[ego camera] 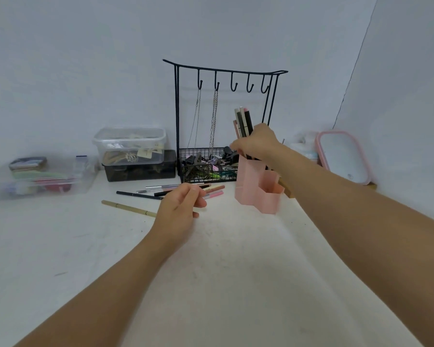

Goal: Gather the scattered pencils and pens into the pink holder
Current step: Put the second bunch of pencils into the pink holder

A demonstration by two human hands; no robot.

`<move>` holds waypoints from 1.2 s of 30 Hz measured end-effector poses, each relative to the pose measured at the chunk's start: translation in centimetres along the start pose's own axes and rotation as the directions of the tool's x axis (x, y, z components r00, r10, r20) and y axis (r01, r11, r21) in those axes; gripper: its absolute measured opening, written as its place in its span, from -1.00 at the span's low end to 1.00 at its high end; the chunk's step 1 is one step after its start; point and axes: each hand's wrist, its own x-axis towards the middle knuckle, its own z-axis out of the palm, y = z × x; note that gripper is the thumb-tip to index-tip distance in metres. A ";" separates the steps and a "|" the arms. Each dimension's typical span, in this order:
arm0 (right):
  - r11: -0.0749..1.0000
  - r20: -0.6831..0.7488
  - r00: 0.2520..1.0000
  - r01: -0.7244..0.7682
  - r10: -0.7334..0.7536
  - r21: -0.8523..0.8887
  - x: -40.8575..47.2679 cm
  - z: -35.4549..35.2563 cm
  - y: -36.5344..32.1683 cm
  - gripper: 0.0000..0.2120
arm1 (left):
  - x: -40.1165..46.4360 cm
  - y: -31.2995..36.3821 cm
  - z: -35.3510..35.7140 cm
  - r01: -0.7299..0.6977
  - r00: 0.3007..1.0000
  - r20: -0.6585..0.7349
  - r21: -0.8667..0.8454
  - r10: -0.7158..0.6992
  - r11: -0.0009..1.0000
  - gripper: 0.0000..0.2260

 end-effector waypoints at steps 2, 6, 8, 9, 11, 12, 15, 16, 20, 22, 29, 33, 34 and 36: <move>0.999 0.026 0.999 -0.027 0.026 0.022 -0.3 0.0 0.7 -0.72 | 0.0 0.0 0.0 0.008 1.000 -0.003 -0.001 -0.008 1.000 -0.73; 0.976 -0.006 1.000 -0.012 0.013 0.220 -0.6 1.1 2.7 -0.65 | 0.0 0.0 0.1 0.003 1.000 0.002 0.014 -0.003 1.000 -0.73; 0.945 -0.085 0.995 0.075 -0.051 0.319 -0.7 1.6 3.2 -0.52 | 0.0 -0.1 0.1 0.004 1.000 0.001 0.018 -0.004 1.000 -0.74; 0.926 -0.123 0.990 0.107 -0.067 0.363 -1.0 1.7 3.2 -0.41 | 0.0 -0.1 0.1 0.006 1.000 -0.003 0.017 -0.006 1.000 -0.74; 0.904 -0.220 0.969 0.194 -0.115 0.381 -1.4 1.9 3.4 -0.24 | 0.0 0.0 0.0 0.007 1.000 -0.012 0.001 -0.007 1.000 -0.75; 0.901 -0.269 0.951 0.244 -0.151 0.358 -1.6 1.8 3.3 -0.22 | 0.0 0.0 0.0 0.005 1.000 -0.016 -0.006 -0.005 1.000 -0.75; 0.872 -0.460 0.836 0.435 -0.298 0.225 -2.7 1.3 2.3 -0.28 | -0.1 0.0 -0.1 -0.003 0.999 -0.040 -0.020 0.002 1.000 -0.77; 0.854 -0.531 0.766 0.501 -0.363 0.138 -3.2 1.1 1.7 -0.32 | -0.1 0.1 -0.1 -0.009 0.999 -0.054 -0.030 0.007 1.000 -0.77; 0.721 -0.560 0.594 0.693 -0.578 -0.009 -6.6 2.8 -1.3 -0.65 | -0.1 0.2 -0.8 -0.063 0.987 -0.151 -0.006 0.061 0.998 -0.82; 0.701 -0.340 0.665 0.713 -0.665 0.025 -7.8 4.6 -2.2 -0.84 | -0.1 0.1 -1.9 -0.097 0.967 -0.229 0.062 0.108 0.993 -0.86; 0.775 0.394 0.770 0.602 -0.502 -0.190 -6.3 10.1 -0.9 -0.78 | 1.1 -0.8 -8.3 -0.003 0.891 -0.415 0.402 0.185 0.916 -0.95; 0.833 0.432 0.802 0.524 -0.413 -0.178 -5.7 9.9 0.9 -0.71 | 1.6 -1.8 -10.1 0.192 0.837 -0.546 0.333 0.023 0.923 -0.94; 0.846 0.447 0.801 0.509 -0.399 -0.157 -5.6 9.7 1.2 -0.72 | 1.7 -1.8 -10.1 0.217 0.834 -0.551 0.313 -0.009 0.925 -0.94; 0.847 0.484 0.784 0.511 -0.389 -0.147 -5.6 9.6 1.6 -0.77 | 1.6 -1.9 -10.0 0.222 0.880 -0.474 0.355 -0.030 0.908 -0.95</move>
